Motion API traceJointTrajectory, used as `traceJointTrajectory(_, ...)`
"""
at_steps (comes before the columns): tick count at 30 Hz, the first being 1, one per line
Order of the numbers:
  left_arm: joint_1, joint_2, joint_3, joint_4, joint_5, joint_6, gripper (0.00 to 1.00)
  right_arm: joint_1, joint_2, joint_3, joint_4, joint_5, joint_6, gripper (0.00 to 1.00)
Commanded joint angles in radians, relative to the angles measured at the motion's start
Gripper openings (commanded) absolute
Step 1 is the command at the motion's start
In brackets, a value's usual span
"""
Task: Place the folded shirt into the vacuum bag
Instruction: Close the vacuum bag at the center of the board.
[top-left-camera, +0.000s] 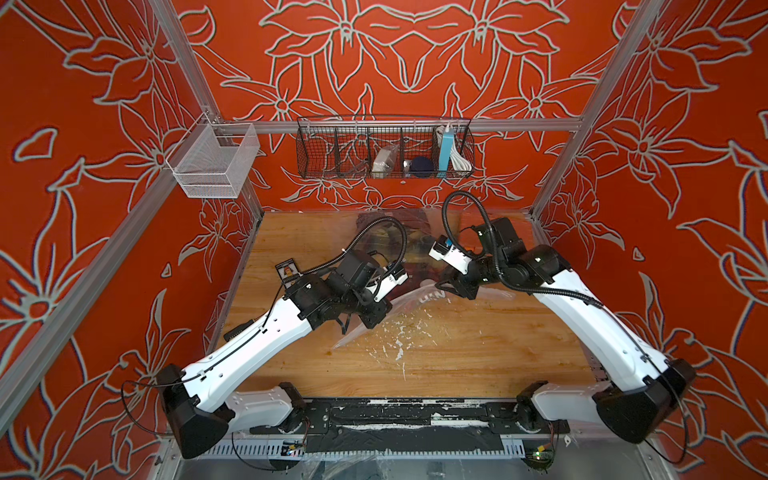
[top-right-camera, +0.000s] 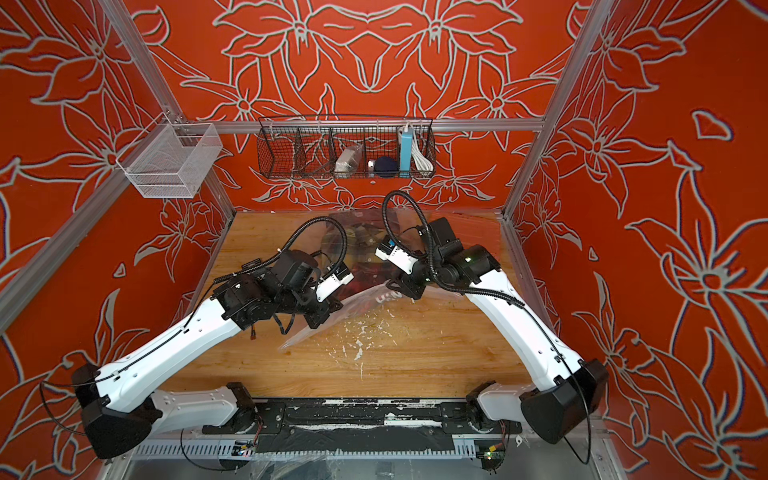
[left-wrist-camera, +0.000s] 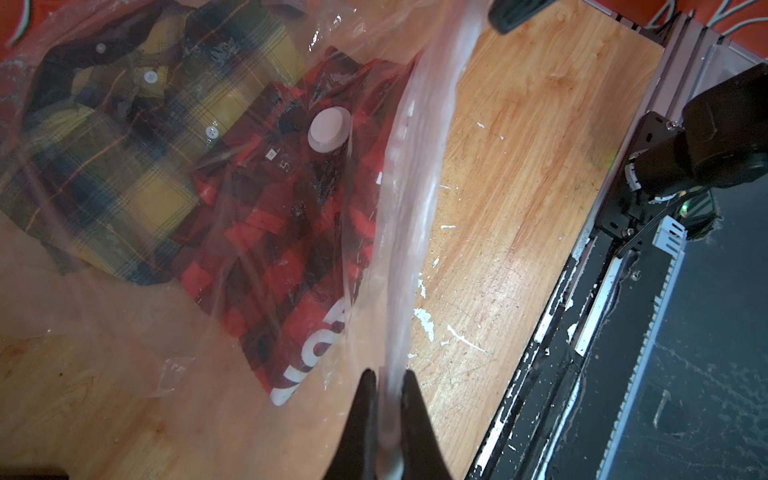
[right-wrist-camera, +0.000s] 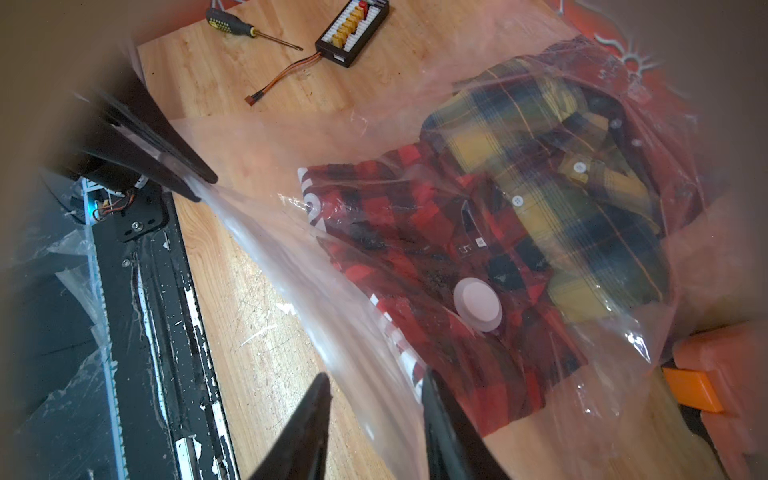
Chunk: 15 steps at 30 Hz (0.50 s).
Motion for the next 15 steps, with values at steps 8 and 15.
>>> traceJointTrajectory(8, 0.005, 0.022, 0.074, -0.004, 0.022, 0.028, 0.0, 0.064, 0.088, 0.032, 0.047, -0.016, 0.018, 0.34)
traceJointTrajectory(15, 0.005, -0.004, 0.03, -0.047, -0.019, 0.026, 0.0, 0.06, 0.061, 0.003, 0.058, 0.034, 0.024, 0.0)
